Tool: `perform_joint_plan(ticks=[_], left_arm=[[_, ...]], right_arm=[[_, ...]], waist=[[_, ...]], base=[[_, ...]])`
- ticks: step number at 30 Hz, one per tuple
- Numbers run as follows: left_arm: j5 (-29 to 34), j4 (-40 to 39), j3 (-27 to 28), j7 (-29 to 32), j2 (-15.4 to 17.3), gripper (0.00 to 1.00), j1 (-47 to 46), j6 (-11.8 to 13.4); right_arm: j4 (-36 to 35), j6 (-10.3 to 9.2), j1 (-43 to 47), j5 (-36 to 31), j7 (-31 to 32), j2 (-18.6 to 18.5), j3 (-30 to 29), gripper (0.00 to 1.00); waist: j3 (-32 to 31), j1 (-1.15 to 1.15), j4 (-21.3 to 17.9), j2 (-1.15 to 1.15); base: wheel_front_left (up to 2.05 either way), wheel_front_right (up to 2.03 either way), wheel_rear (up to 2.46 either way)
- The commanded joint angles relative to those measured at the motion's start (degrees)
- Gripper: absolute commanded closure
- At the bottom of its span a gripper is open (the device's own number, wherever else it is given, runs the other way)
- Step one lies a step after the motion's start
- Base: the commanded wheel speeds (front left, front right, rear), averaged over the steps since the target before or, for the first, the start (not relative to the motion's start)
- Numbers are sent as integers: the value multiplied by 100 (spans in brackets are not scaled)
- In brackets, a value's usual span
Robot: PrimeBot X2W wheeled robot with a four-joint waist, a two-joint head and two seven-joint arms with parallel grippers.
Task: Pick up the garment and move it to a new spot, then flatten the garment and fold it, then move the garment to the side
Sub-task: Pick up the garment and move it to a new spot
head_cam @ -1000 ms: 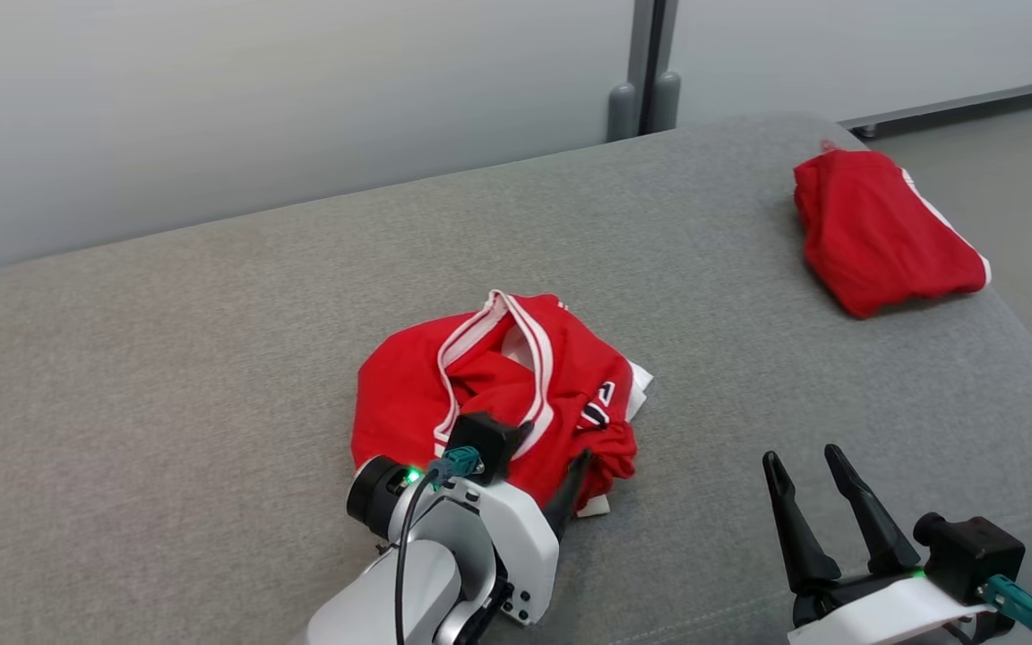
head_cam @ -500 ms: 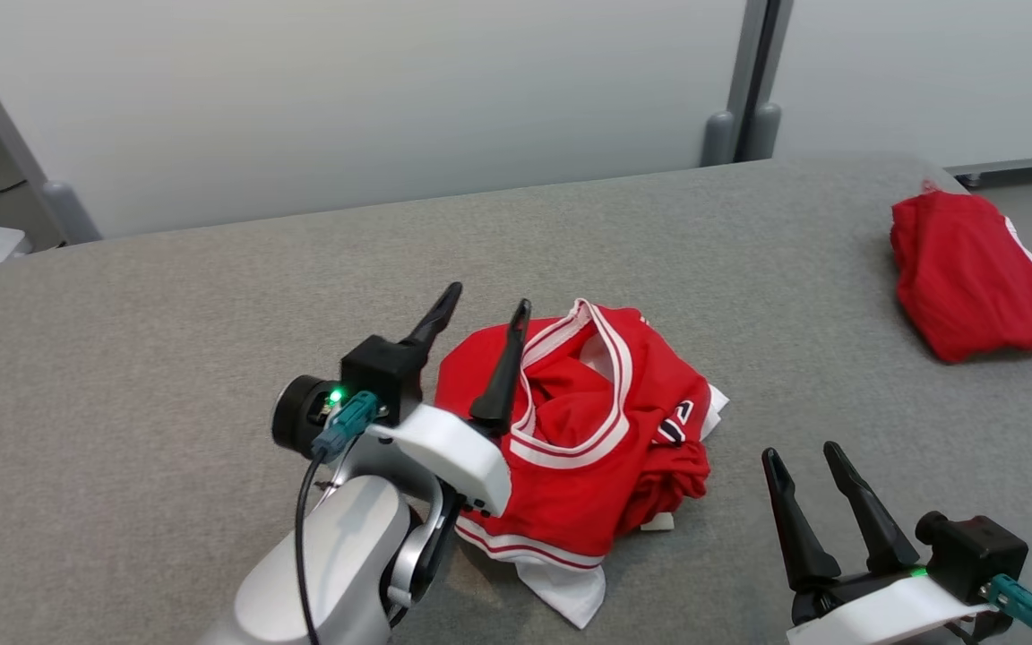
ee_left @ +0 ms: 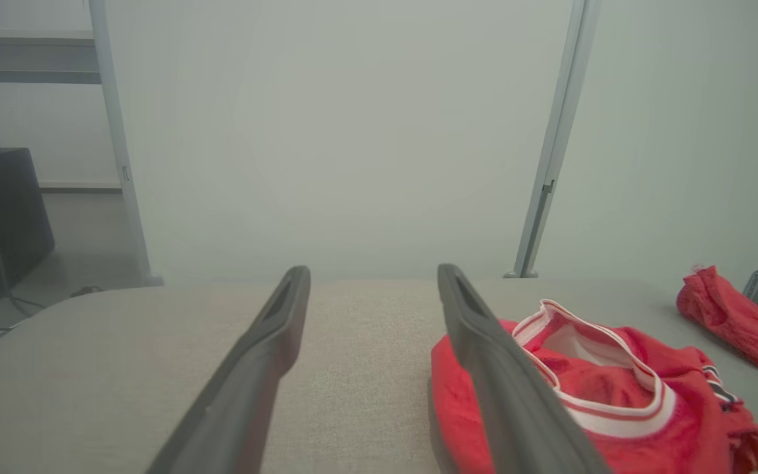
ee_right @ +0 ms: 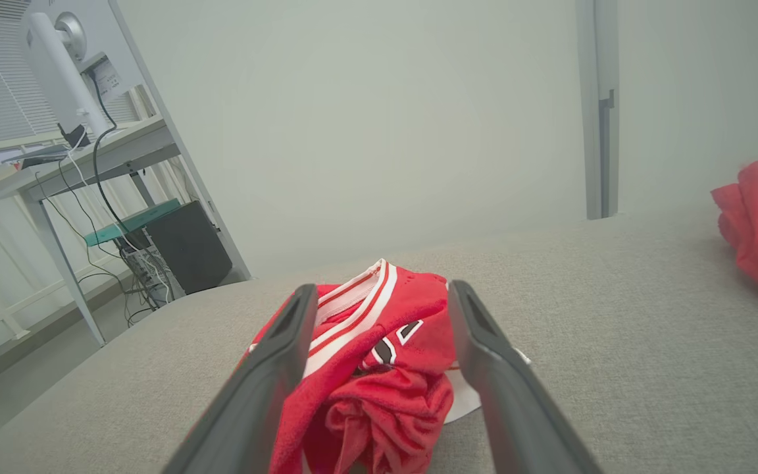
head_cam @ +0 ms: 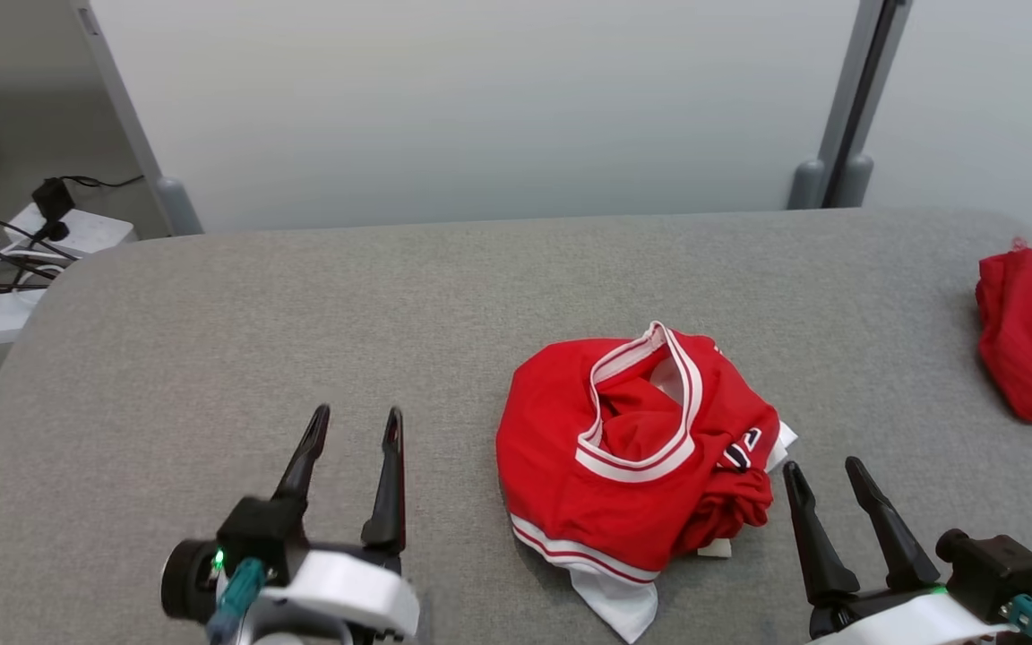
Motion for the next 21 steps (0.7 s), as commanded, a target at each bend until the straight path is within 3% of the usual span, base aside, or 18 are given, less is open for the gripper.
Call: perform_joint_plan(ticks=[1,6,11,21], left_arm=[[159,-227,296,-58,28,0,-18,-19],[709,-363,534,-58,-48,0,546,-62],[1009,-214,547,-59,-207,0,988,-276],[1224,181,601,-59,-408,0,1378,-652]], right_arm=[[-200,24,-63,-65,-35,-17,49,0],[-248,24,109,-98,-35,-7,-117,0],[-201,24,301,-130,-35,22,-221,0],[-190,24,506,-187,-35,23,-375,0]], waist=[[-75,0,77,0],[-202,0,177,0],[-333,0,236,0],[-447,0,279,0]], base=[[0,0,0],[0,0,0],[0,0,0],[0,0,0]])
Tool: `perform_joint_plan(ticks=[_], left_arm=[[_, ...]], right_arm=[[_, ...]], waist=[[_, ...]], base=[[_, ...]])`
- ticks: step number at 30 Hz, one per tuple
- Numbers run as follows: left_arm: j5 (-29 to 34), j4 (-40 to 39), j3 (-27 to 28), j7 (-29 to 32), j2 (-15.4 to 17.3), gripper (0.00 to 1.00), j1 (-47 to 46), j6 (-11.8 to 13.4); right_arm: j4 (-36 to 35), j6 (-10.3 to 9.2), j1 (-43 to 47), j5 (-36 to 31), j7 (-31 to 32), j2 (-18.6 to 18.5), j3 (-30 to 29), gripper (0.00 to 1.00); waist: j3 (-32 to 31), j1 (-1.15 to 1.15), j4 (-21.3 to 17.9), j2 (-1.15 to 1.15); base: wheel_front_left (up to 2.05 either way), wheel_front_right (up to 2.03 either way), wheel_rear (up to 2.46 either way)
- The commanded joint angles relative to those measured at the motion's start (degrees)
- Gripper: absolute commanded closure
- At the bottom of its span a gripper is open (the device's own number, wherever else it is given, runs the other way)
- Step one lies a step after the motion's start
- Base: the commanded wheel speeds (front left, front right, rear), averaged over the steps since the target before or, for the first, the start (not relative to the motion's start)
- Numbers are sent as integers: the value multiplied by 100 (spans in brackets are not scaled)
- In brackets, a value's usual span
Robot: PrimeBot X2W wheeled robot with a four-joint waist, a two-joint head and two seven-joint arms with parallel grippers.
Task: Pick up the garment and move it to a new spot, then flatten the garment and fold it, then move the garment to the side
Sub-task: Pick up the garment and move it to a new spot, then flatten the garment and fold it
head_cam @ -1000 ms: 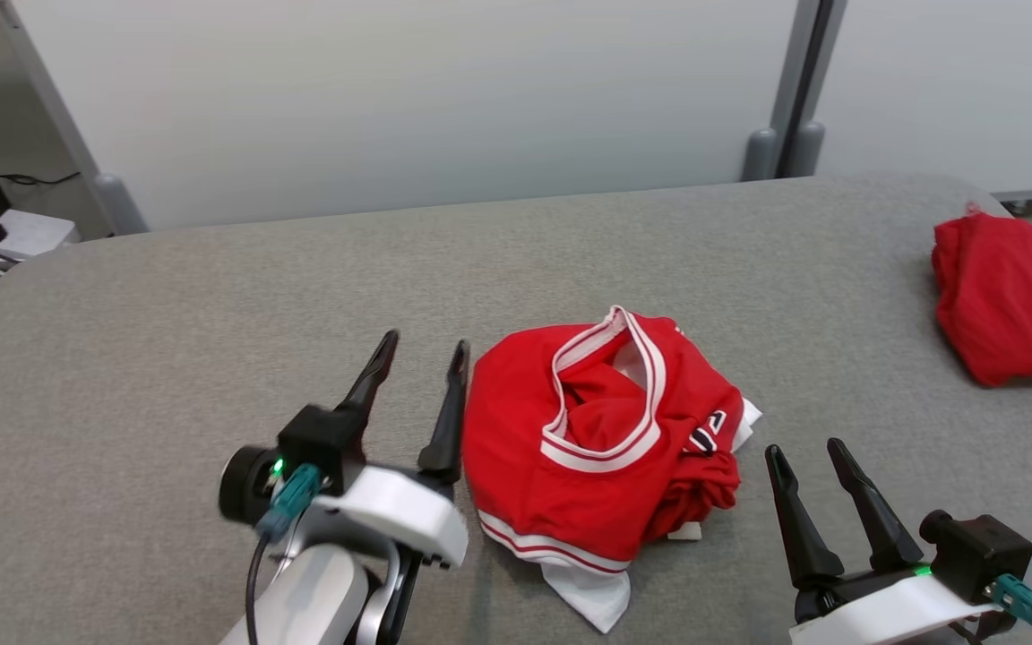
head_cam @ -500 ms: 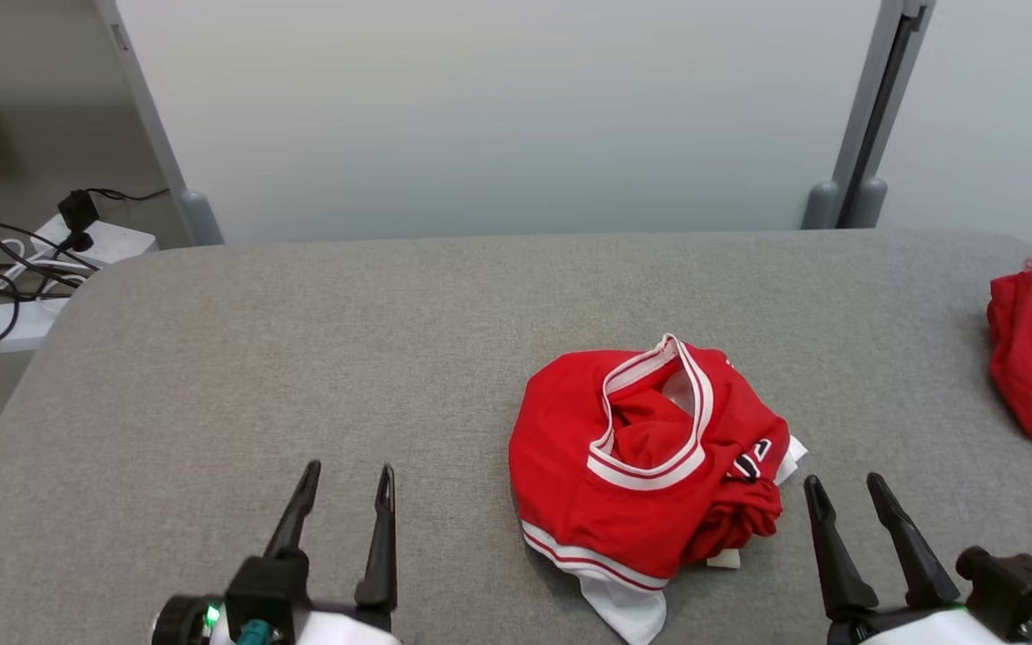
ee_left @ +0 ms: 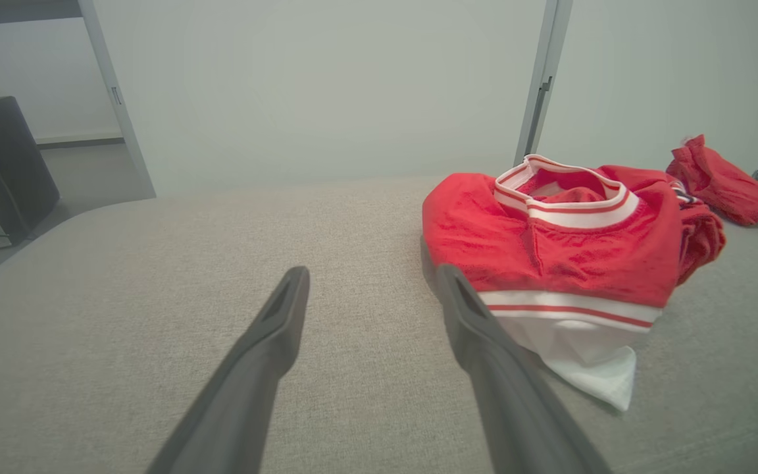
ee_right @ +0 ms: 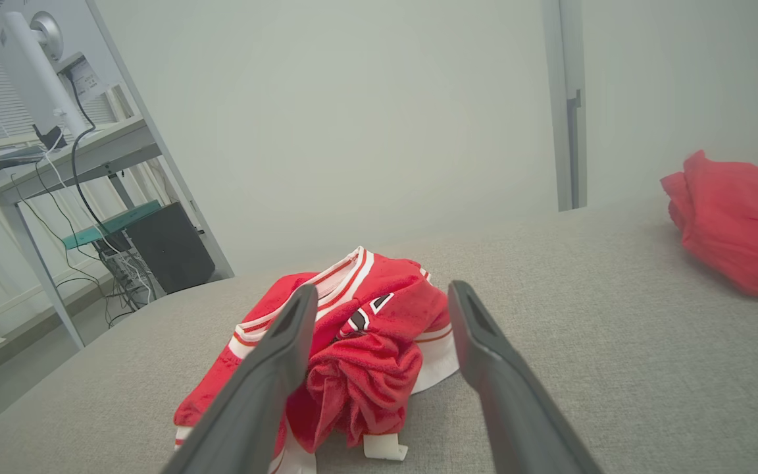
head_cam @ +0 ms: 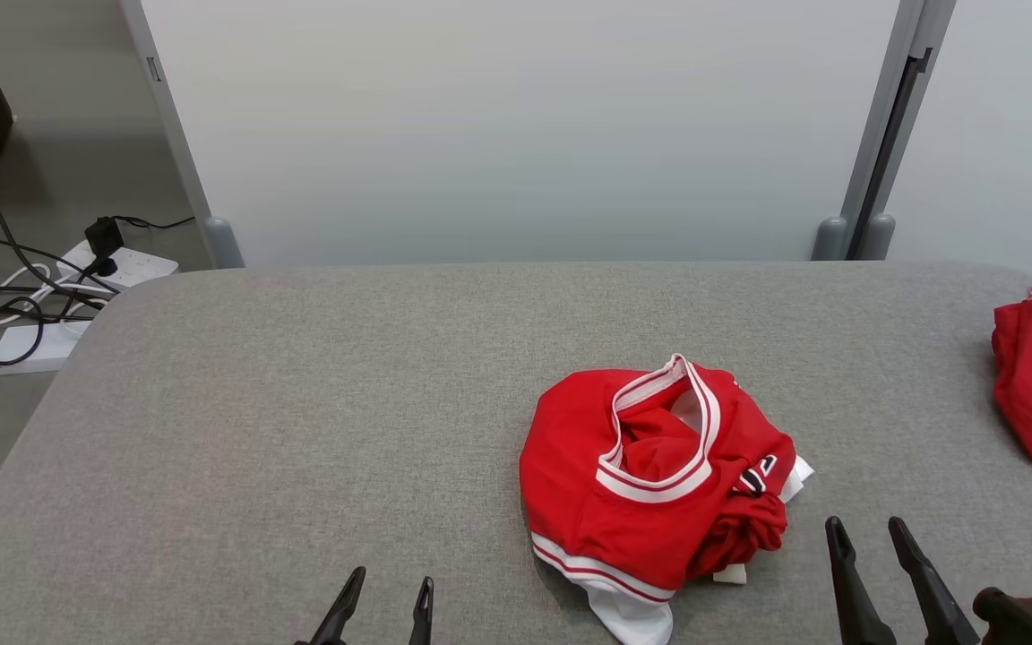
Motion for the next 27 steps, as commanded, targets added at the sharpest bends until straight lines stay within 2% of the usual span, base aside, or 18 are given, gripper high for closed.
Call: perform_joint_plan(ticks=[1,11,15,20,27], left_arm=[[74,-113,224,-60,-39,0,-162,-23],[178,108,156,-60,-126,0,-249,-272],[116,311,-55,-60,-146,0,-390,-466],[-127,451,-523,-60,-152,0,-793,-633],[-633,882,-1379,-60,-153,0,-1617,-598]], right_arm=[[-173,24,-117,-83,-35,-65,110,0],[-204,24,-110,-114,-35,-37,107,0],[-217,24,-120,-105,-35,-68,115,0],[-228,24,-166,-104,-35,-110,120,0],[-198,24,-290,-86,-35,-189,209,0]], waist=[[-2,0,1,0],[22,0,11,0],[79,0,-24,0],[230,0,-91,0],[498,0,-294,0]], base=[[0,0,0],[0,0,0],[0,0,0],[0,0,0],[0,0,0]])
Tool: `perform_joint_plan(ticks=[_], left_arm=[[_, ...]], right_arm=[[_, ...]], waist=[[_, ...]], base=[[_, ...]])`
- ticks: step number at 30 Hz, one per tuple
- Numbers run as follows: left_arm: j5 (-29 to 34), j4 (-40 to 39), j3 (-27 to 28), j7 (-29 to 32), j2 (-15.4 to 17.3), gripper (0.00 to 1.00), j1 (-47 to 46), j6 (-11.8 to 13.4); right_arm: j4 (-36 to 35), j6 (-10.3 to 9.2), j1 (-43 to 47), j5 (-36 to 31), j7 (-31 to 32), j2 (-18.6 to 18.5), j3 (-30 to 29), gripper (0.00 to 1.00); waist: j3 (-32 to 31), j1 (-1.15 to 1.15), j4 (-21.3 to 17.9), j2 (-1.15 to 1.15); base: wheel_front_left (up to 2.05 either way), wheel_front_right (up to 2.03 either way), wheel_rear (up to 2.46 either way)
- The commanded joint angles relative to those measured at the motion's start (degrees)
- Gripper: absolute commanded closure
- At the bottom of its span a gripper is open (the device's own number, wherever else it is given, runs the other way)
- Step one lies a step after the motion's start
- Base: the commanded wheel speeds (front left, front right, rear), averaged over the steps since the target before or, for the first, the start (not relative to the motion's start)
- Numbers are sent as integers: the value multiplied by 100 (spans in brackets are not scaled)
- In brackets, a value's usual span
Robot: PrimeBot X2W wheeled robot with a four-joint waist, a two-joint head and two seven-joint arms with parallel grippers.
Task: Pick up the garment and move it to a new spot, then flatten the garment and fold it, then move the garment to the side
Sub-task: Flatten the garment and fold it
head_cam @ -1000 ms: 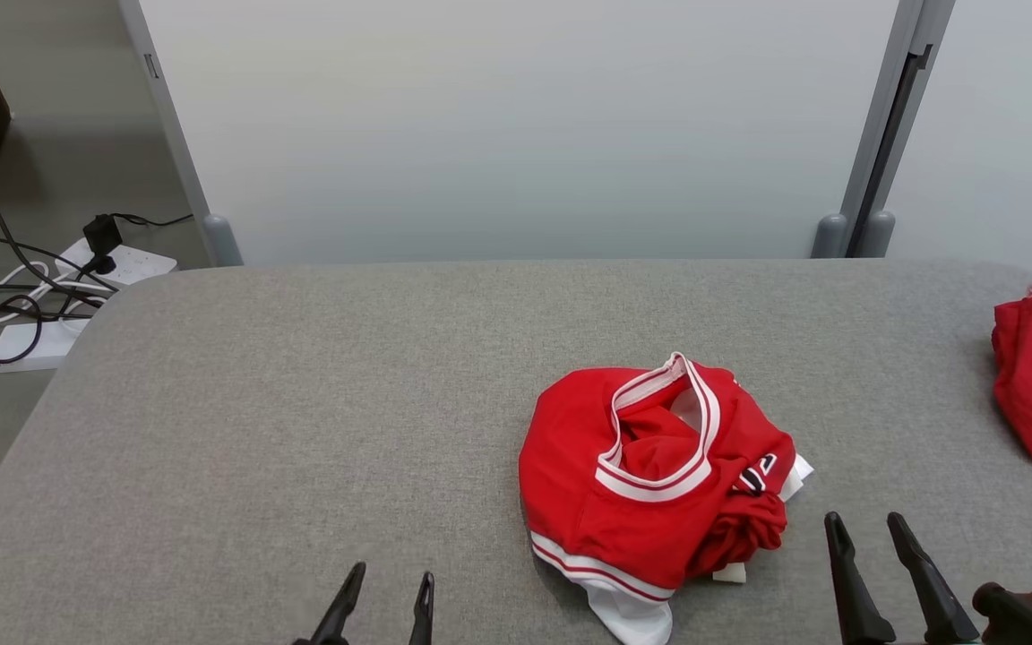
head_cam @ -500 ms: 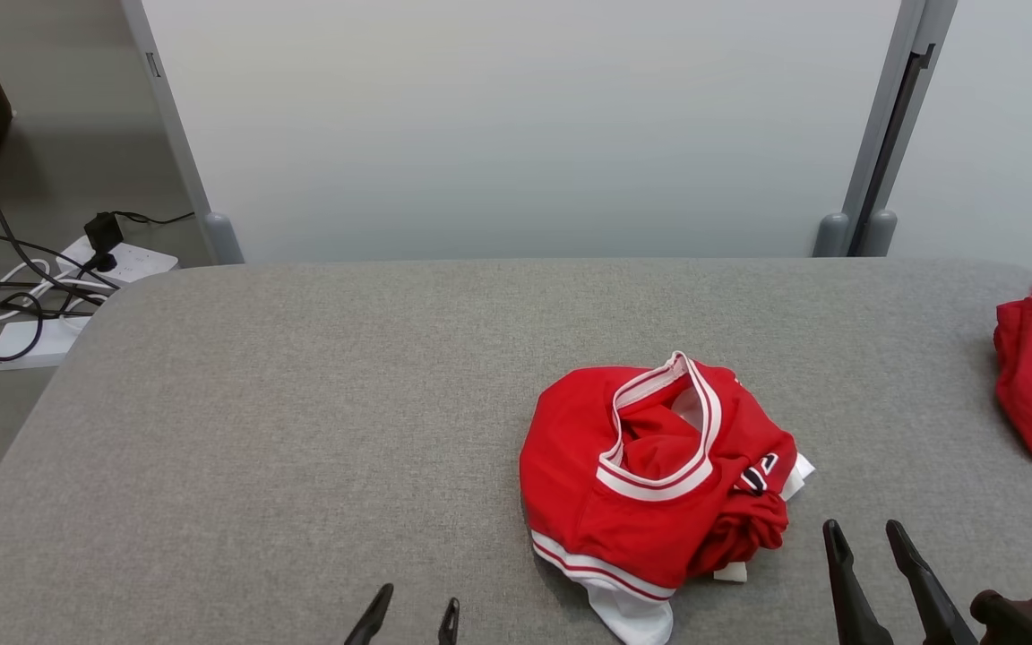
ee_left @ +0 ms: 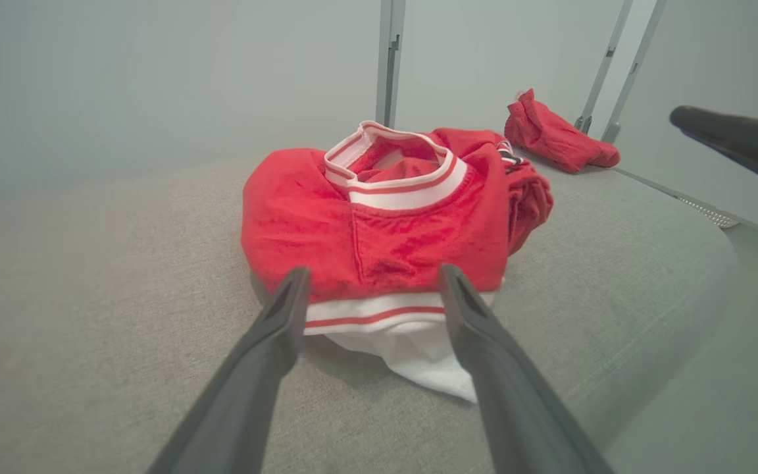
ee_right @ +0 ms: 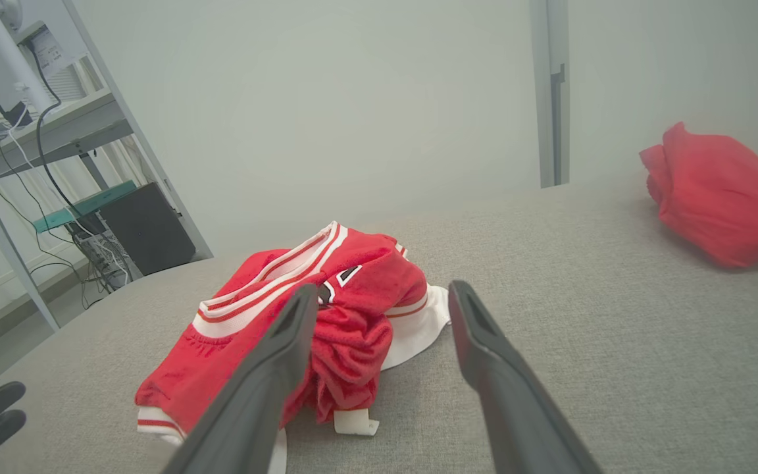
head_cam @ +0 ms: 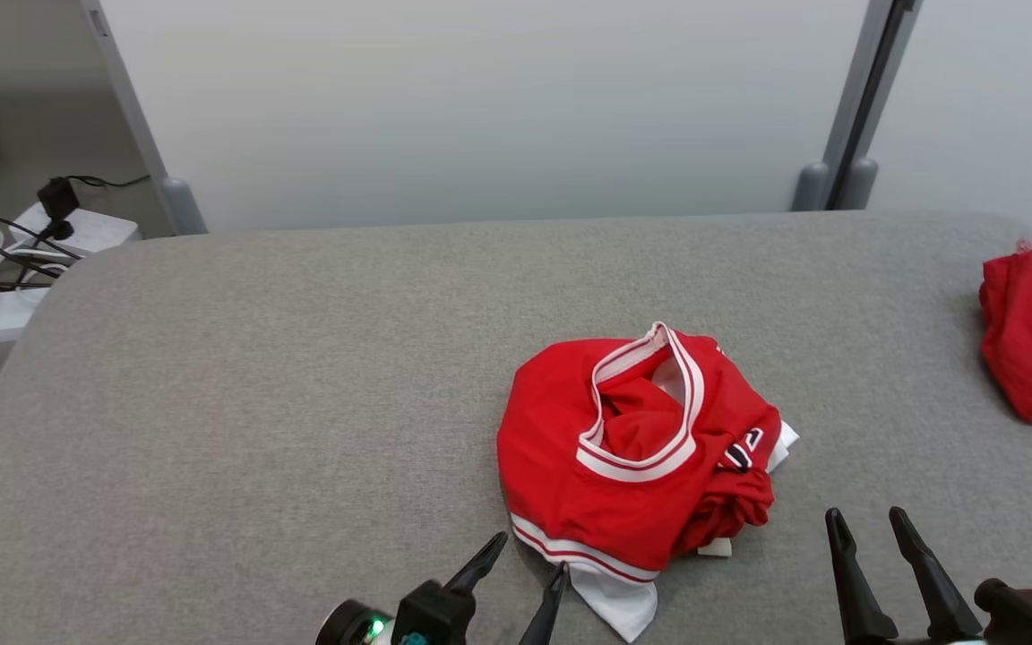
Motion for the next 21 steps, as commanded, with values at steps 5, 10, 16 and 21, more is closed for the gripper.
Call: perform_joint_plan(ticks=[5,10,16,21], left_arm=[[-592,371,-297,-60,-14,0,-919,139],[-927,743,-557,-60,-14,0,-1320,266],[-1064,1222,-802,-60,-14,0,-1704,488],[-1232,1418,-918,-60,-15,0,-1940,607]], right_arm=[[-130,24,-412,-23,-35,-159,286,0],[-121,24,-533,12,-35,-229,426,0],[-147,24,-657,52,-35,-309,507,0],[-168,24,-746,77,-35,-359,543,0]], waist=[[294,0,-286,0],[484,0,-455,0],[651,0,-575,0],[745,0,-641,0]], base=[[0,0,0],[0,0,0],[0,0,0],[0,0,0]])
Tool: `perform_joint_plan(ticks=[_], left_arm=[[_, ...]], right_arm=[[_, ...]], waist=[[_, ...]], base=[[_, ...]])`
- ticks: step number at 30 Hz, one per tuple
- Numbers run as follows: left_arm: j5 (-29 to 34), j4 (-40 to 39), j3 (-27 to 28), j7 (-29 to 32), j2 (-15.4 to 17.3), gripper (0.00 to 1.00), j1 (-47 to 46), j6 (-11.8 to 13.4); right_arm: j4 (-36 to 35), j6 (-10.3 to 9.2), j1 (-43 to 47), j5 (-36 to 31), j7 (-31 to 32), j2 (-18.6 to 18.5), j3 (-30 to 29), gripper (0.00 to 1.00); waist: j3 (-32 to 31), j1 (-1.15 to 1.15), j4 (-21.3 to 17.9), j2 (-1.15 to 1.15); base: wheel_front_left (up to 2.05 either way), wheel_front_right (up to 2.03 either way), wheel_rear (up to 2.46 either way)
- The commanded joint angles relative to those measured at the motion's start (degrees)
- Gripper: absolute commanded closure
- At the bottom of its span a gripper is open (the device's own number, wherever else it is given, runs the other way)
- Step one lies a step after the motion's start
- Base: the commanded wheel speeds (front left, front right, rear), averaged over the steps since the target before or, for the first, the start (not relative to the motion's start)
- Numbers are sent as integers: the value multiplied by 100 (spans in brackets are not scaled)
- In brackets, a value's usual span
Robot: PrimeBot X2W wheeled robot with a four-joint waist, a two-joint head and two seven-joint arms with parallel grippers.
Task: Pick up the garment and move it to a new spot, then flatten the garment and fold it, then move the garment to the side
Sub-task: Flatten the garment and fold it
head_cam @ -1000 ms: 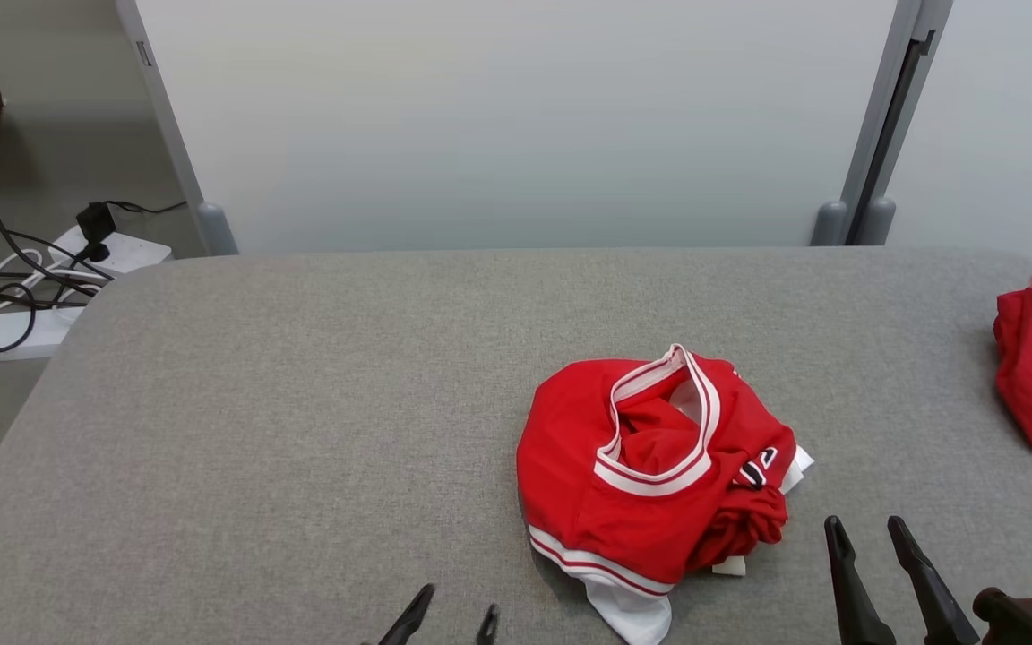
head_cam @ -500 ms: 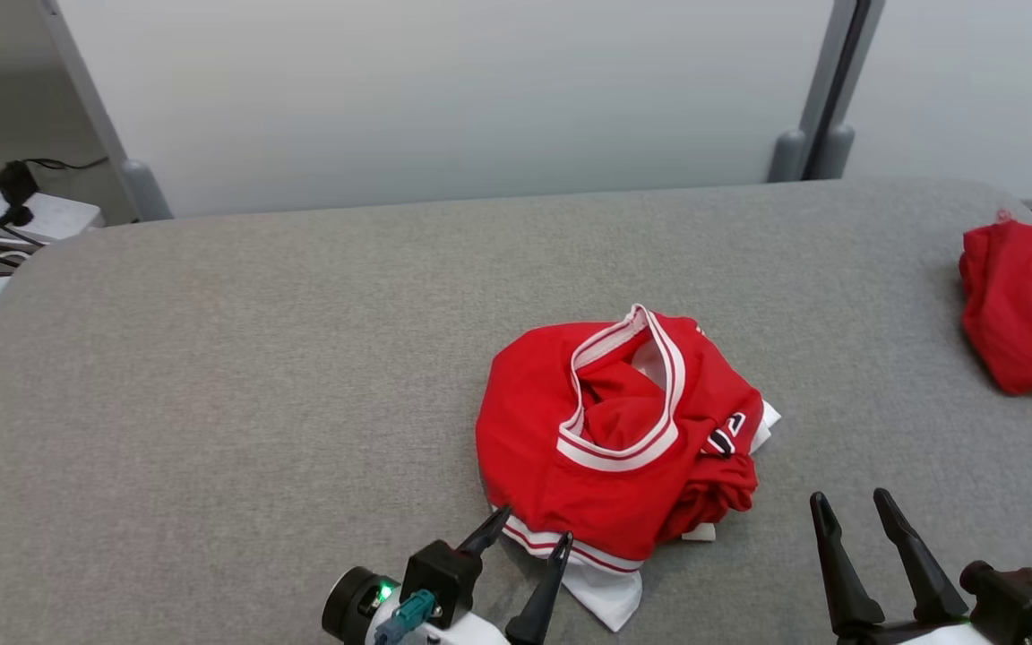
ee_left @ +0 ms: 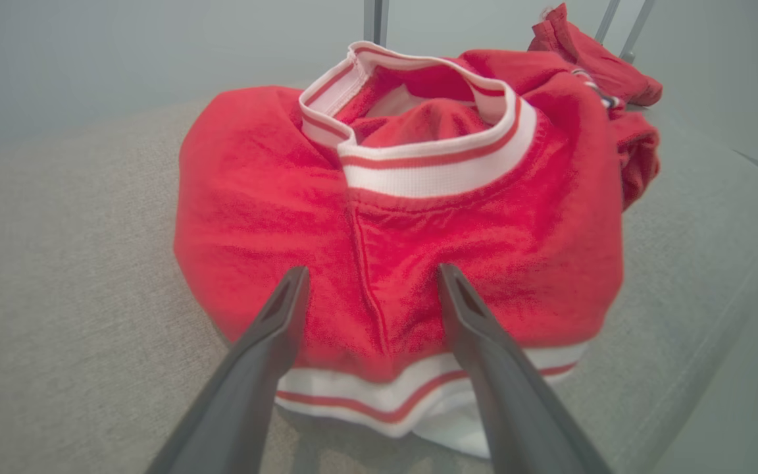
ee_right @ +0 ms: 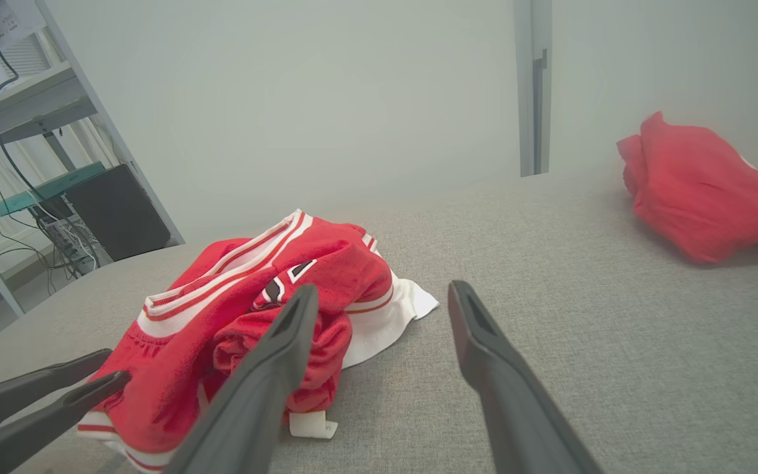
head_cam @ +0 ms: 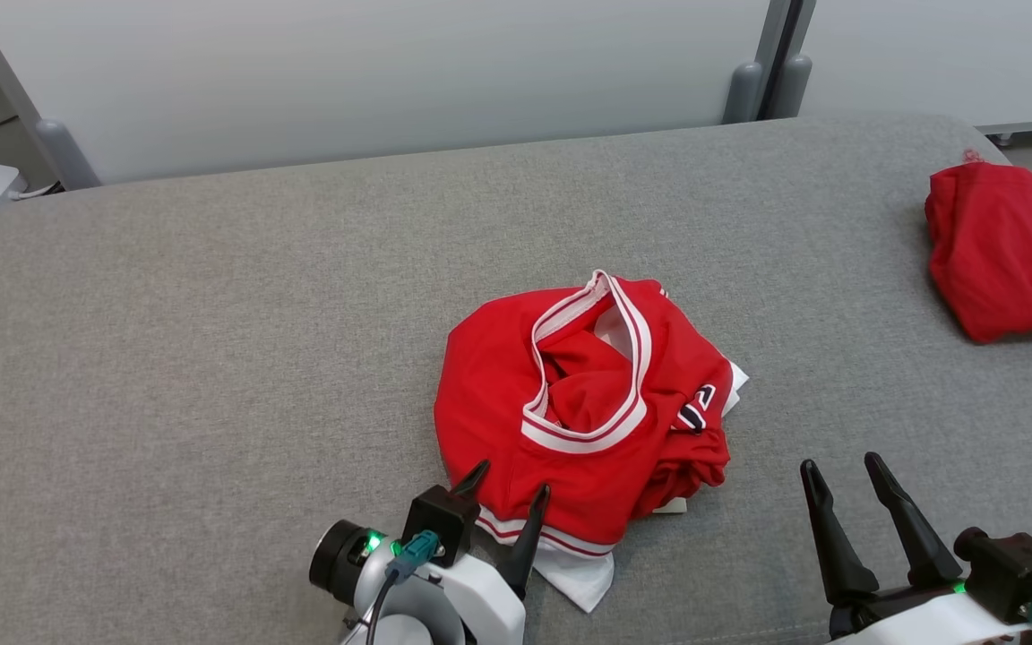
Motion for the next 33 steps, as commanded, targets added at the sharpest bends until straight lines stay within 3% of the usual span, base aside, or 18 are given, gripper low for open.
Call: perform_joint_plan(ticks=[1,3,4,5,14,19,22,23,24,25,26,33], left_arm=[[-91,-107,146,-60,13,0,-299,71],[-112,-155,150,-60,13,0,-350,83],[-117,-175,149,-60,13,91,-368,82],[-131,-218,170,-60,13,100,-382,84],[26,-958,914,-60,13,100,-411,232],[-171,-854,691,-60,13,100,-333,-225],[-443,-696,346,-60,13,96,-347,-359],[-525,-642,229,-60,13,73,-360,-357],[-596,-560,109,-60,13,57,-376,-330],[-650,-479,-1,-60,13,21,-403,-283],[-707,-378,-110,-54,13,0,-430,-231],[-1143,101,-580,-50,13,0,-709,-20]], right_arm=[[-137,24,-197,24,-35,-119,151,0],[-140,24,-217,26,-35,-135,158,0],[-139,24,-224,25,-35,-144,163,0],[-134,24,-231,25,-35,-152,181,0],[612,24,-560,848,-35,-75,888,0],[927,24,-815,1051,-35,-76,1053,0],[994,24,-872,1104,-35,-92,1104,0],[1018,24,-888,1101,-35,-106,1129,0],[1036,24,-902,1098,-35,-115,1150,0],[1047,24,-914,1096,-35,-119,1169,0],[1054,24,-925,1095,-35,-121,1189,0],[1086,24,-1026,1105,-35,-142,1309,0]], waist=[[24,0,-16,0],[46,0,-21,0],[52,0,-18,0],[59,0,-10,0],[97,0,187,0],[92,0,275,0],[88,0,279,0],[88,0,272,0],[88,0,262,0],[90,0,249,0],[92,0,227,0],[201,0,83,0]], base=[[0,0,0],[0,0,0],[0,0,0],[0,0,0],[0,0,0],[0,0,0],[0,0,0],[0,0,0],[0,0,0],[0,0,0],[0,0,0],[0,0,0]])
